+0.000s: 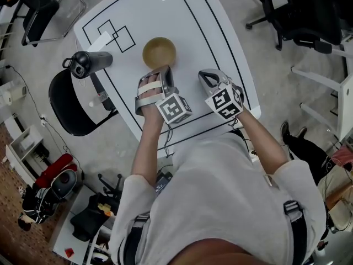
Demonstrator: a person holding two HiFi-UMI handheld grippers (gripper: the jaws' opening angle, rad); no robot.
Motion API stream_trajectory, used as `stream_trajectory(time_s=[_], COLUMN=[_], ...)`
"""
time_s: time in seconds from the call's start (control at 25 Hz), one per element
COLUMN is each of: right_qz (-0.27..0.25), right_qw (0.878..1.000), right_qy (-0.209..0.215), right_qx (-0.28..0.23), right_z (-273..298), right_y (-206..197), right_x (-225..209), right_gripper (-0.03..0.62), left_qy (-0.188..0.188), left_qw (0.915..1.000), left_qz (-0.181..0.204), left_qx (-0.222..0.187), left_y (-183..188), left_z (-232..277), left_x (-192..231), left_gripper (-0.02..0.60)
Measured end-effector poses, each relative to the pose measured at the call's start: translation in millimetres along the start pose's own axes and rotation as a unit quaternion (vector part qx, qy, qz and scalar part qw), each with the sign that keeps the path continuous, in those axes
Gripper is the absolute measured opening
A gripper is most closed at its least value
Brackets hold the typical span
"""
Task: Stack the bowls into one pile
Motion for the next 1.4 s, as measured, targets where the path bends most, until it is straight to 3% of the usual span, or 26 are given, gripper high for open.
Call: stream_trajectory(time_s=[1.0,1.4], right_qz=[0.002,0.012], right_qw=[1.0,1.0], right_qy=[-0.007,-0.02], right_qx=[-0.002,-0.002], right_z=[-4,-18], right_y=[3,3], right_x=[-3,-1], right_gripper=[0.0,0.0], left_qy=[0.006,-0.003], left_qw=[0.9997,0.9971], left_qz=[-0.024,-0.069], left_qx=[-0.001,-0.032], left_y=[-2,-2], left_z=[9,8], left_x=[2,2], left_gripper=[0.02,0.025])
Point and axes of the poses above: the fingertips, and each gripper's own axes: z forward along the fingers, x to its left, y out of its top, the point moved 1 cm from there along -z, backward along the fingers, and after that the axes turned 14 degrees about -y, right-handed, at the moved point
